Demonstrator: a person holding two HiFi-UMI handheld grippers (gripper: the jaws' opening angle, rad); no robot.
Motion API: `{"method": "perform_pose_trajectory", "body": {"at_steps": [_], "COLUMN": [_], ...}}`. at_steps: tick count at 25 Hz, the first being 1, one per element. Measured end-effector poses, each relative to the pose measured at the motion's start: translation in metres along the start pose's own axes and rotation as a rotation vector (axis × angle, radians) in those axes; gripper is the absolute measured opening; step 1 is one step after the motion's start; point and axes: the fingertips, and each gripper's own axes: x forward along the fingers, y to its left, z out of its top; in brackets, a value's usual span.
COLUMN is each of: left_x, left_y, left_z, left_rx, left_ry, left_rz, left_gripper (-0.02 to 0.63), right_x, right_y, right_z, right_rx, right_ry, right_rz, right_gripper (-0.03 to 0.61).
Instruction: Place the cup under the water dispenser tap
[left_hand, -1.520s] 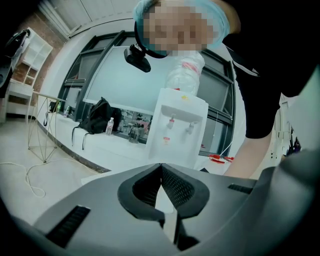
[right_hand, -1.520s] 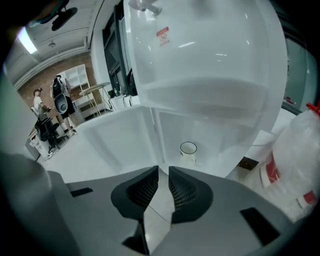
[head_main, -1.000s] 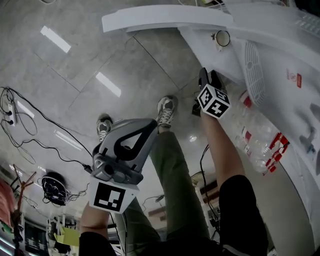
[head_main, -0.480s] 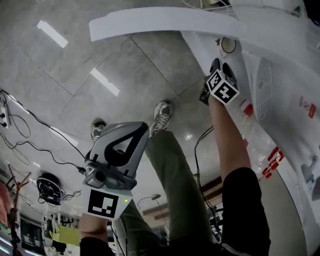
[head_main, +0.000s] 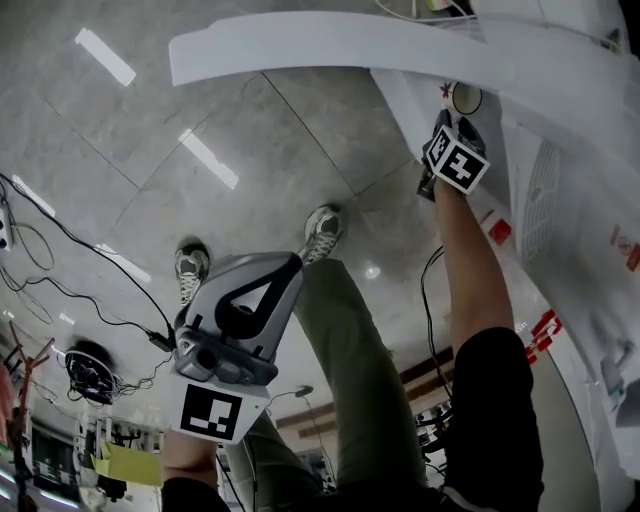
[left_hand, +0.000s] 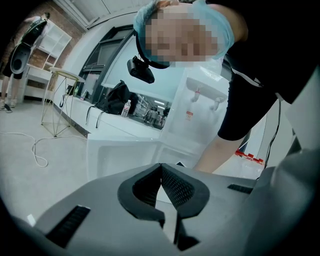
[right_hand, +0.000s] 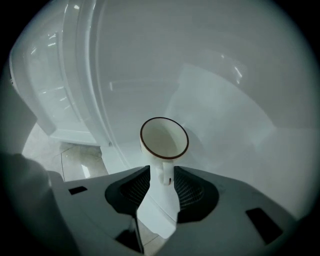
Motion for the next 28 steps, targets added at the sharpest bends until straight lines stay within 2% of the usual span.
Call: {"method": "perform_pose_trajectory", "body": {"at_steps": [7,9,20,28], "left_x": [0.0,0.001,0.01,-0.004], "left_y": [0.009,0.01,-0.009,-0.021], "left_z": [-0.007,-0.007,0.003,0.025], "left_rx": [-0.008,-0.004,0.008,0.027], "left_ry": [0.02,0.021,0.018,0.01], "left_rz": [0.016,0.018,-0.017,-0.064], "left_gripper": [0.018,0.018,0.018,0.02], "right_x": [0.012,0.014,-0.001,-0.051], "right_y": [-0.005,-0.007,0.001,0.032], "right_z": [-0.001,-0.003,-0.005,-0.032], "right_rx": [-0.033,-0.027,0.065,0.172], "right_ry": [0.045,0.057,0.025,0.033], "right_rz": [0.0,0.016,0.088,0.164], "right_gripper": [0.143,0.095,0.084,0.083]}}
